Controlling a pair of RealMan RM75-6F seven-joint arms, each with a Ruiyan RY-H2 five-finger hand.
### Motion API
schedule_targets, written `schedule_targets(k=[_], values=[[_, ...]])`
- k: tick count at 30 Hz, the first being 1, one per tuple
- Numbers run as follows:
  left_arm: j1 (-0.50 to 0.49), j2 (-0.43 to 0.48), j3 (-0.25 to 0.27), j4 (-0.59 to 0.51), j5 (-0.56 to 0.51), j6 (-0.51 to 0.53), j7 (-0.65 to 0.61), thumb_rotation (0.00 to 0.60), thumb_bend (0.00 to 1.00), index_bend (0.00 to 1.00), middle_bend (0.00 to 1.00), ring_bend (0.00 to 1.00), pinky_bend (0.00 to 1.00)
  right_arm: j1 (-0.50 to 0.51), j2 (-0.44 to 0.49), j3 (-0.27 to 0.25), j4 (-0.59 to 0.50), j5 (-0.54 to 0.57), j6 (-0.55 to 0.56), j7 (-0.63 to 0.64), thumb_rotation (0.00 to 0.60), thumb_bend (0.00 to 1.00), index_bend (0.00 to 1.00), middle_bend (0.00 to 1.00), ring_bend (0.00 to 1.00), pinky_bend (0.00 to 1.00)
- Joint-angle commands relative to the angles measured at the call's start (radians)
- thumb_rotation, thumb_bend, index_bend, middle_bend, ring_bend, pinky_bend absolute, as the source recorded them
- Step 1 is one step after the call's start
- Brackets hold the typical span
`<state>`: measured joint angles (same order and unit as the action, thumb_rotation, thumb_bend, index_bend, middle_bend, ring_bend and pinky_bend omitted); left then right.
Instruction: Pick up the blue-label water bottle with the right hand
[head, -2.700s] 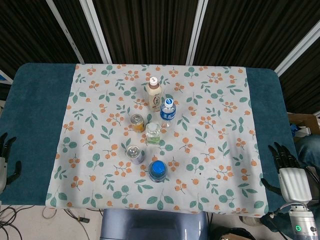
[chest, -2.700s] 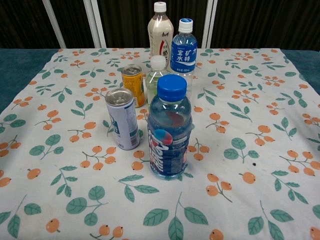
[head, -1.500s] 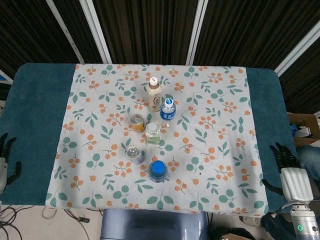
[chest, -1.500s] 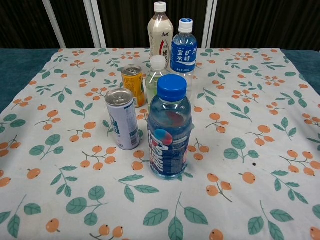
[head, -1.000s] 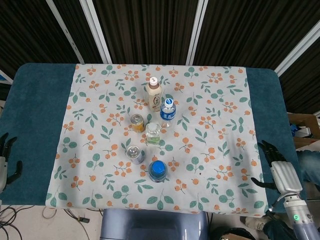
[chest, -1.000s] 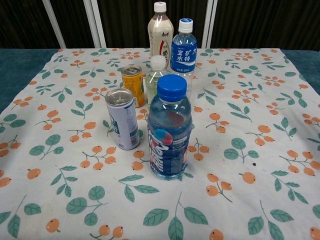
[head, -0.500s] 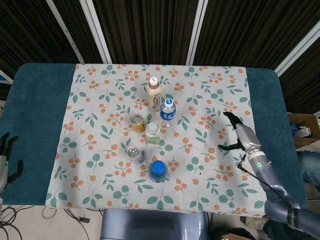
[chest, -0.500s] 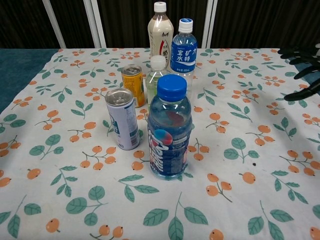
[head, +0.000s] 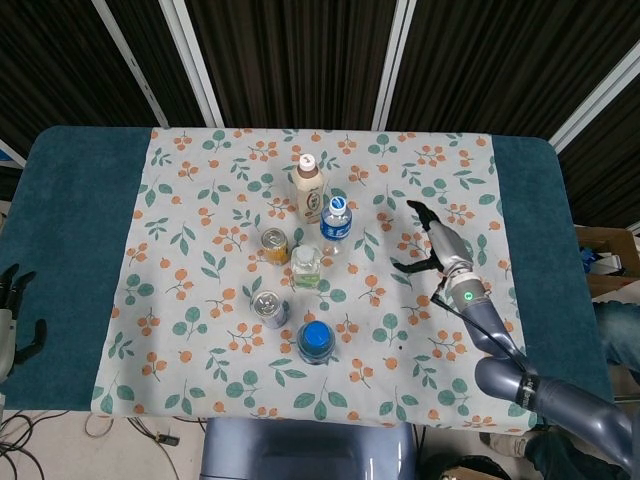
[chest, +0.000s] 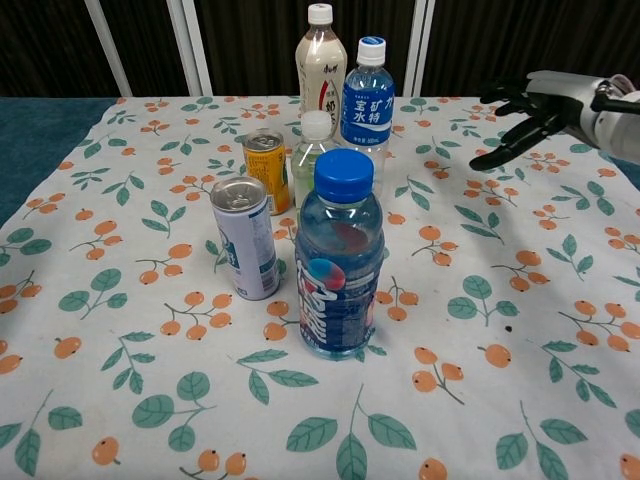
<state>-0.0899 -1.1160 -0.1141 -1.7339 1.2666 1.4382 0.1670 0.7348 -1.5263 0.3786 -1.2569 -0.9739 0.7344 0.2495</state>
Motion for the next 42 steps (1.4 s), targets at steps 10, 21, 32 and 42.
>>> schedule_targets(k=[10,21,32,42], values=[[0.0,0.007,0.001,-0.003,-0.002,-0.002,-0.01,0.6,0.47,0.11,0.0,0.04,0.0,0.126,-0.081,0.055,0.104,0.134,-0.121,-0.035,0.6,0.18,0.02,0.08,0.0,0.19],[-0.002,0.012,0.001,-0.006,-0.007,-0.007,-0.017,0.6,0.47,0.11,0.0,0.04,0.0,0.157,-0.112,0.085,0.137,0.128,-0.178,0.05,0.6,0.18,0.08,0.12,0.02,0.19],[-0.003,0.015,0.001,-0.009,-0.011,-0.011,-0.024,0.6,0.47,0.11,0.0,0.04,0.0,0.201,-0.182,0.114,0.208,0.058,-0.193,0.138,0.6,0.19,0.08,0.18,0.07,0.19],[-0.005,0.019,-0.002,-0.013,-0.022,-0.016,-0.029,0.6,0.47,0.11,0.0,0.04,0.0,0.227,-0.231,0.114,0.262,0.077,-0.18,0.138,0.6,0.2,0.13,0.27,0.15,0.19]])
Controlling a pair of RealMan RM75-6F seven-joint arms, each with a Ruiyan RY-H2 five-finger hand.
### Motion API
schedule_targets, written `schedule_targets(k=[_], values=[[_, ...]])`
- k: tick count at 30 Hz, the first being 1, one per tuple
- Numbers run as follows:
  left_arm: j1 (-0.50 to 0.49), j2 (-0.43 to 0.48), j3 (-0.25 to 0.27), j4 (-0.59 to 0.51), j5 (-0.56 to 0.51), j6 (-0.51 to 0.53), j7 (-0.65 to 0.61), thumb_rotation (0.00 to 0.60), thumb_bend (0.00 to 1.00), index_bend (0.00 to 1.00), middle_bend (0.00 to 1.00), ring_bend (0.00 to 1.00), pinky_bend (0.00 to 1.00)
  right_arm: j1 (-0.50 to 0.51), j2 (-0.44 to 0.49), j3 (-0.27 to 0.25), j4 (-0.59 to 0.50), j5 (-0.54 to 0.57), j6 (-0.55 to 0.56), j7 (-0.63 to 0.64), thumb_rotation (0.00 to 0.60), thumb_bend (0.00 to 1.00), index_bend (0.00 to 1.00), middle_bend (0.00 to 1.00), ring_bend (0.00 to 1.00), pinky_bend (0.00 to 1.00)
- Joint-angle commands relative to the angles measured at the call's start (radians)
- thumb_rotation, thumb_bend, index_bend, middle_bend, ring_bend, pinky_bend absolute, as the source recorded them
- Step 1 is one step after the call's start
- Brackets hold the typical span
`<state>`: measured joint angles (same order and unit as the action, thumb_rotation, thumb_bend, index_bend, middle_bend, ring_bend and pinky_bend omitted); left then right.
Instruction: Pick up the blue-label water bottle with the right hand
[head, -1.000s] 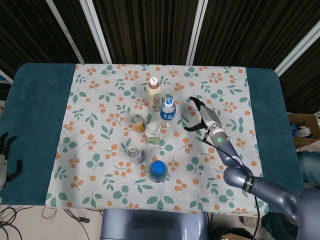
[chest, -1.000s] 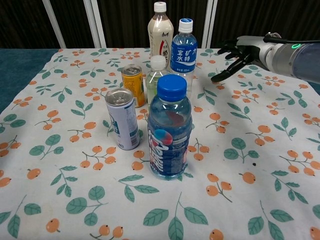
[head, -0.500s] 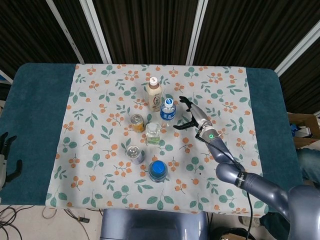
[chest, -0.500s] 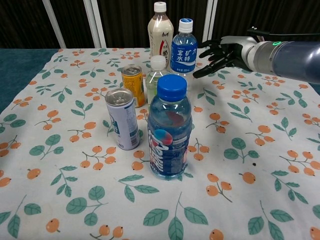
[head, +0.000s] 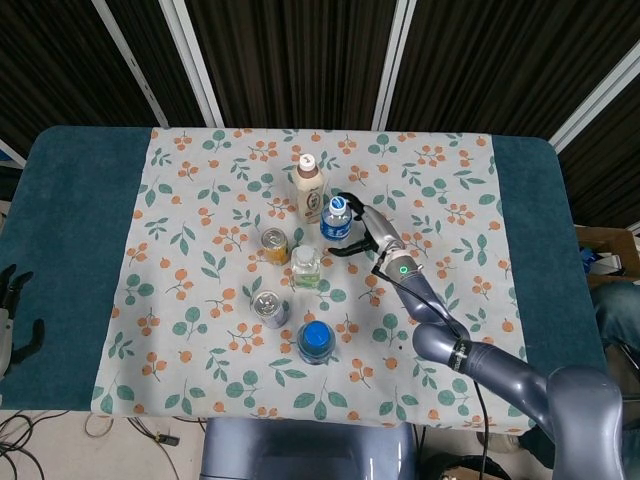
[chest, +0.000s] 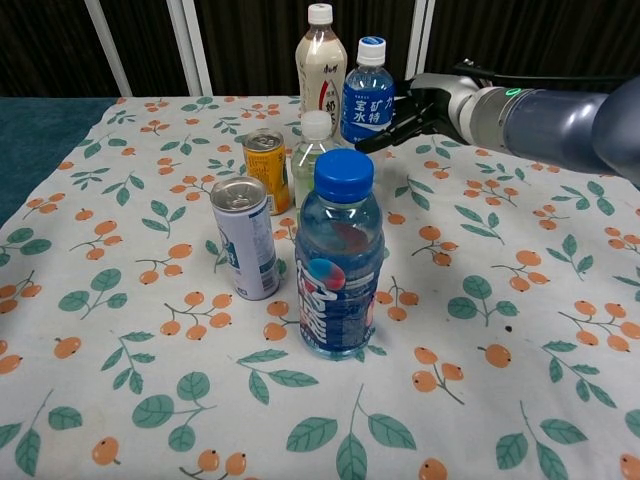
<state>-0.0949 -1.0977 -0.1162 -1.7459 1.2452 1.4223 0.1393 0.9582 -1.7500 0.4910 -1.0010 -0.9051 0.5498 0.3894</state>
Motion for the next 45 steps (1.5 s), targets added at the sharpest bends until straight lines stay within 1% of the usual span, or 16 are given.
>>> schedule_targets(k=[1,4,7,9,11,14,20,24,26,33,39,45], values=[[0.0,0.001,0.0,-0.002,-0.001,-0.001,-0.001,0.6,0.47,0.11,0.0,0.04,0.0,0.005,-0.012,0.0,0.012,0.012,0.005,-0.004,0.6,0.2,0.14,0.27,0.16,0.19],[-0.001,0.001,0.0,-0.003,-0.001,-0.001,-0.001,0.6,0.47,0.11,0.0,0.04,0.0,0.016,-0.029,-0.001,0.04,0.024,0.001,-0.01,0.6,0.2,0.16,0.29,0.19,0.19],[0.0,0.002,-0.001,-0.004,-0.002,0.0,-0.004,0.6,0.47,0.11,0.0,0.04,0.0,0.024,-0.049,0.009,0.07,0.036,0.005,-0.002,0.6,0.23,0.23,0.34,0.23,0.2],[-0.001,0.003,-0.002,-0.005,-0.004,0.0,-0.005,0.6,0.47,0.11,0.0,0.04,0.0,0.026,-0.06,0.012,0.088,0.035,0.017,0.0,0.6,0.27,0.3,0.39,0.28,0.24],[-0.001,0.003,-0.002,-0.005,-0.005,-0.001,-0.005,0.6,0.47,0.11,0.0,0.04,0.0,0.027,-0.076,0.015,0.11,0.043,0.036,-0.005,0.6,0.3,0.35,0.43,0.32,0.26],[-0.002,0.003,0.0,-0.005,-0.005,-0.003,-0.004,0.6,0.47,0.11,0.0,0.04,0.0,0.03,-0.095,0.019,0.133,0.065,0.057,-0.026,0.6,0.3,0.4,0.46,0.35,0.26],[-0.002,0.004,-0.001,-0.006,-0.009,-0.003,-0.003,0.6,0.47,0.11,0.0,0.04,0.0,0.018,-0.089,0.015,0.129,0.07,0.04,-0.027,0.6,0.31,0.45,0.49,0.38,0.26],[-0.003,0.005,-0.001,-0.005,-0.01,-0.004,0.0,0.6,0.47,0.11,0.0,0.04,0.0,0.009,-0.082,0.015,0.118,0.055,0.041,-0.016,0.6,0.32,0.46,0.49,0.38,0.26],[-0.003,0.004,-0.001,-0.005,-0.012,-0.004,0.001,0.6,0.47,0.11,0.0,0.04,0.0,-0.004,-0.069,0.019,0.095,0.039,0.051,-0.001,0.6,0.32,0.46,0.49,0.38,0.26],[-0.004,0.004,0.0,-0.005,-0.013,-0.004,0.005,0.6,0.47,0.11,0.0,0.04,0.0,-0.073,0.026,0.035,-0.021,-0.014,0.105,0.051,0.6,0.32,0.46,0.49,0.38,0.26],[-0.003,0.003,0.001,-0.007,-0.016,0.0,0.012,0.6,0.47,0.11,0.0,0.04,0.0,-0.183,0.196,0.072,-0.195,-0.047,0.149,0.128,0.6,0.32,0.46,0.49,0.38,0.26],[-0.001,0.0,0.001,-0.009,-0.017,0.007,0.019,0.6,0.47,0.11,0.0,0.04,0.0,-0.305,0.381,0.099,-0.36,-0.093,0.169,0.223,0.6,0.32,0.46,0.5,0.38,0.26]])
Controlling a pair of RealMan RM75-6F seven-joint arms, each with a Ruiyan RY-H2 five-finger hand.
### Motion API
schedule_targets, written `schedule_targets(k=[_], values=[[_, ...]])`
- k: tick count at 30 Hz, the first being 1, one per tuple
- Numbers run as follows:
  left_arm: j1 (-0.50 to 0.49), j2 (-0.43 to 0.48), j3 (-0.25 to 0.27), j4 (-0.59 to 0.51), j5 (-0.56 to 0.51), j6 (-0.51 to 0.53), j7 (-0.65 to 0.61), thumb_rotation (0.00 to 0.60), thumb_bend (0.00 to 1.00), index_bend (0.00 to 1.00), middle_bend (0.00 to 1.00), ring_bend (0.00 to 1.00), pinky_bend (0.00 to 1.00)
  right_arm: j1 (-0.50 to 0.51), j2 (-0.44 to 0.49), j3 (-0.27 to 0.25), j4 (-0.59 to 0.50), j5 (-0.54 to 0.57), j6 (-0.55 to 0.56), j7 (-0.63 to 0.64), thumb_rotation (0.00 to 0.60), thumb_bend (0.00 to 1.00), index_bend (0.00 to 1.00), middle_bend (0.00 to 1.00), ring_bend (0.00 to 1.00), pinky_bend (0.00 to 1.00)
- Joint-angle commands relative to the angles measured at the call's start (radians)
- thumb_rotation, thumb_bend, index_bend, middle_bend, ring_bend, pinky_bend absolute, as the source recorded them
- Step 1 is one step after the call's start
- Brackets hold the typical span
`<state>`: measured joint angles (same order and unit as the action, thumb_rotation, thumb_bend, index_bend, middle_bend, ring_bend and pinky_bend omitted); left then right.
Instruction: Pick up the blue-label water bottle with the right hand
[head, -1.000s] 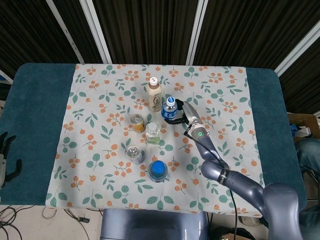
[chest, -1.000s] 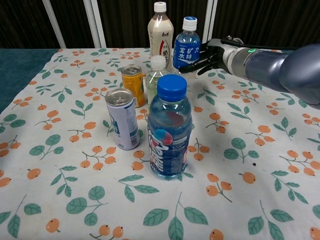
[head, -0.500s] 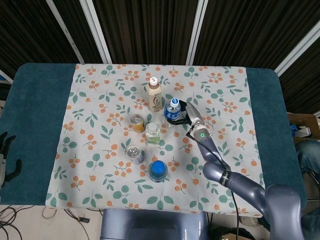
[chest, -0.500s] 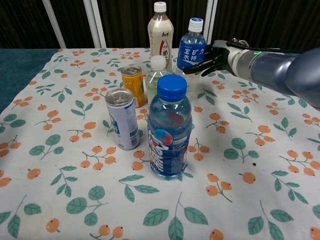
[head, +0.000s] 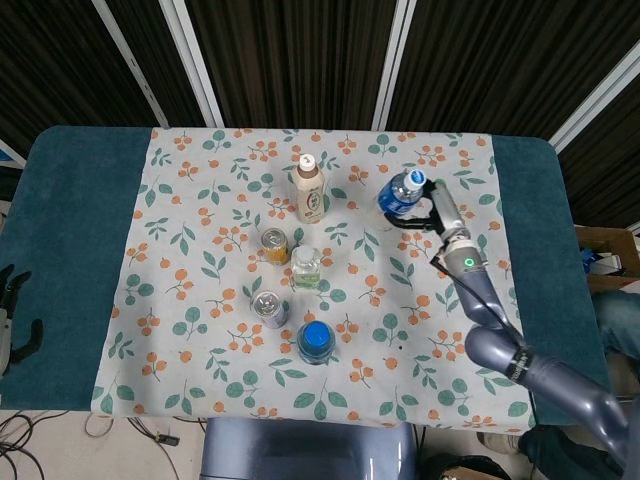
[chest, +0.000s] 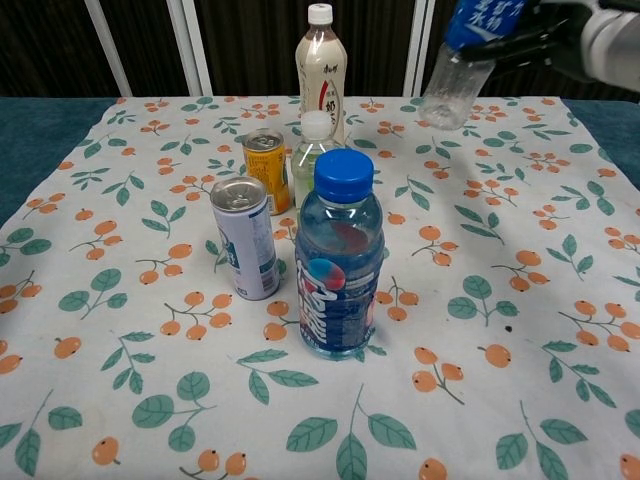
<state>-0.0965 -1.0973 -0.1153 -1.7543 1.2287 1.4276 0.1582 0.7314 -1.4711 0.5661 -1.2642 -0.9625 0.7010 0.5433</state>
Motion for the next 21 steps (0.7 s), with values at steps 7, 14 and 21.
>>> schedule_targets(k=[7,14,21], values=[[-0.002,-0.008,0.002,0.004,0.001,0.003,0.019,0.6,0.47,0.11,0.0,0.04,0.0,-0.196,0.266,0.04,-0.253,-0.139,0.046,0.206,0.6,0.3,0.46,0.5,0.38,0.26],[-0.001,-0.014,0.005,0.004,0.004,0.01,0.032,0.6,0.47,0.11,0.0,0.04,0.0,-0.287,0.402,0.03,-0.392,-0.268,0.078,0.338,0.6,0.3,0.46,0.49,0.38,0.26],[0.002,-0.014,0.007,0.0,0.008,0.013,0.028,0.6,0.47,0.11,0.0,0.04,0.0,-0.366,0.511,0.003,-0.485,-0.434,0.154,0.532,0.6,0.3,0.46,0.49,0.38,0.26]])
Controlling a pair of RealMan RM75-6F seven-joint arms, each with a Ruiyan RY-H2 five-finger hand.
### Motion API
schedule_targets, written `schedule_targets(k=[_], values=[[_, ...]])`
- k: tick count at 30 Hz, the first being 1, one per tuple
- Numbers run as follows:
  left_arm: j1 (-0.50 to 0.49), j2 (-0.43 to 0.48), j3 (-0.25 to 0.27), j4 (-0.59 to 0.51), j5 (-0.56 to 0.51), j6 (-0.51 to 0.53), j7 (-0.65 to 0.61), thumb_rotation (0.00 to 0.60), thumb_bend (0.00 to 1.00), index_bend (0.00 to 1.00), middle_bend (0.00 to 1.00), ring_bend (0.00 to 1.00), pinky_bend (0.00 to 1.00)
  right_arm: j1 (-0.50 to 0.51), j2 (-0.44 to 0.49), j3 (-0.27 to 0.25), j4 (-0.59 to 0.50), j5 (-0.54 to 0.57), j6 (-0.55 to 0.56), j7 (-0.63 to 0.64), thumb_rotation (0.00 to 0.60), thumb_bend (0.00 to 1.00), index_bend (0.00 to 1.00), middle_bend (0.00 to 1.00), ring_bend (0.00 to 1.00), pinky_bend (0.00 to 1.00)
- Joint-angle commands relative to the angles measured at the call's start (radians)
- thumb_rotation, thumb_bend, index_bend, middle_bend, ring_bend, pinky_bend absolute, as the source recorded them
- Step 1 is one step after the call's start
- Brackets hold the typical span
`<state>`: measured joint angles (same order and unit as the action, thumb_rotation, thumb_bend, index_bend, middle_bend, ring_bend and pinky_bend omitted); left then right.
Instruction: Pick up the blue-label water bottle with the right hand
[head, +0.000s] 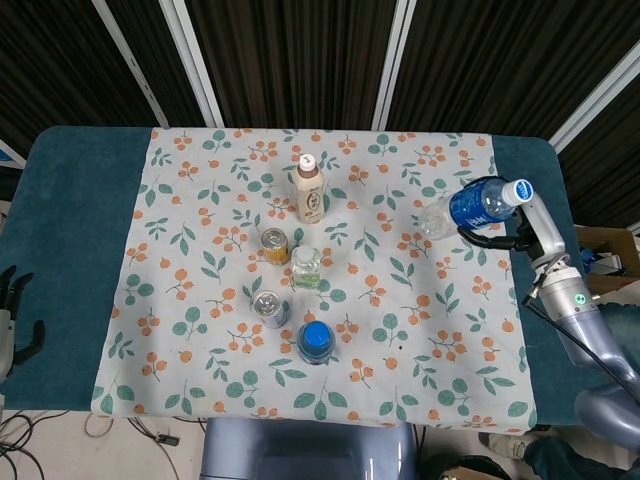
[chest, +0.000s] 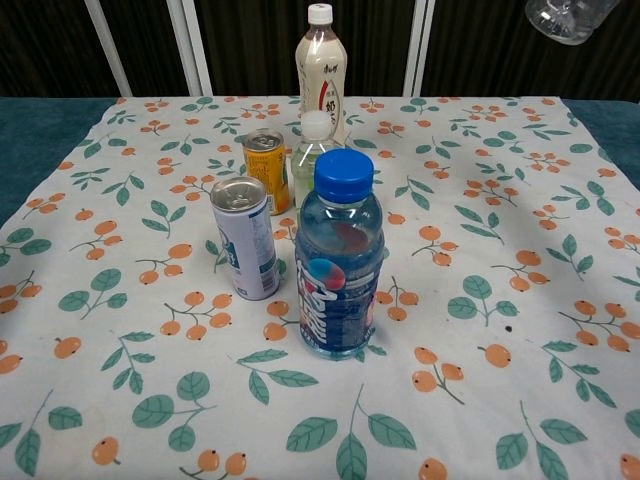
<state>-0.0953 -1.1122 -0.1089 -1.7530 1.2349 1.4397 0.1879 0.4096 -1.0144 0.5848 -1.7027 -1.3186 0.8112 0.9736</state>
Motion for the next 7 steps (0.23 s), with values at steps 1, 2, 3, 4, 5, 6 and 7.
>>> schedule_targets(k=[1,2,3,4,5,6,7], values=[[0.002,0.001,0.002,-0.002,0.004,0.002,-0.002,0.6,0.47,0.11,0.0,0.04,0.0,-0.055,0.073,-0.022,-0.052,-0.109,0.058,0.147,0.6,0.3,0.46,0.49,0.38,0.26],[0.002,0.002,0.002,-0.001,0.004,0.003,-0.003,0.6,0.47,0.11,0.0,0.04,0.0,-0.065,0.089,-0.028,-0.055,-0.137,0.077,0.189,0.6,0.3,0.46,0.49,0.38,0.26],[0.003,0.002,0.002,-0.001,0.005,0.003,-0.004,0.6,0.47,0.11,0.0,0.04,0.0,-0.073,0.104,-0.035,-0.055,-0.164,0.096,0.227,0.6,0.3,0.46,0.49,0.38,0.26],[0.002,0.002,0.001,-0.001,0.005,0.003,-0.005,0.6,0.47,0.11,0.0,0.04,0.0,-0.079,0.116,-0.043,-0.053,-0.188,0.115,0.259,0.6,0.3,0.46,0.49,0.38,0.26],[0.002,0.002,0.001,-0.001,0.005,0.003,-0.006,0.6,0.47,0.11,0.0,0.04,0.0,-0.084,0.128,-0.051,-0.049,-0.208,0.135,0.285,0.6,0.3,0.46,0.49,0.38,0.26],[0.002,0.002,0.002,-0.001,0.005,0.002,-0.005,0.6,0.47,0.11,0.0,0.04,0.0,-0.082,0.129,-0.062,-0.035,-0.223,0.145,0.303,0.6,0.3,0.46,0.49,0.38,0.26],[0.002,0.002,0.002,-0.001,0.005,0.001,-0.004,0.6,0.47,0.11,0.0,0.04,0.0,-0.081,0.132,-0.07,-0.027,-0.235,0.159,0.316,0.6,0.3,0.46,0.49,0.38,0.26]])
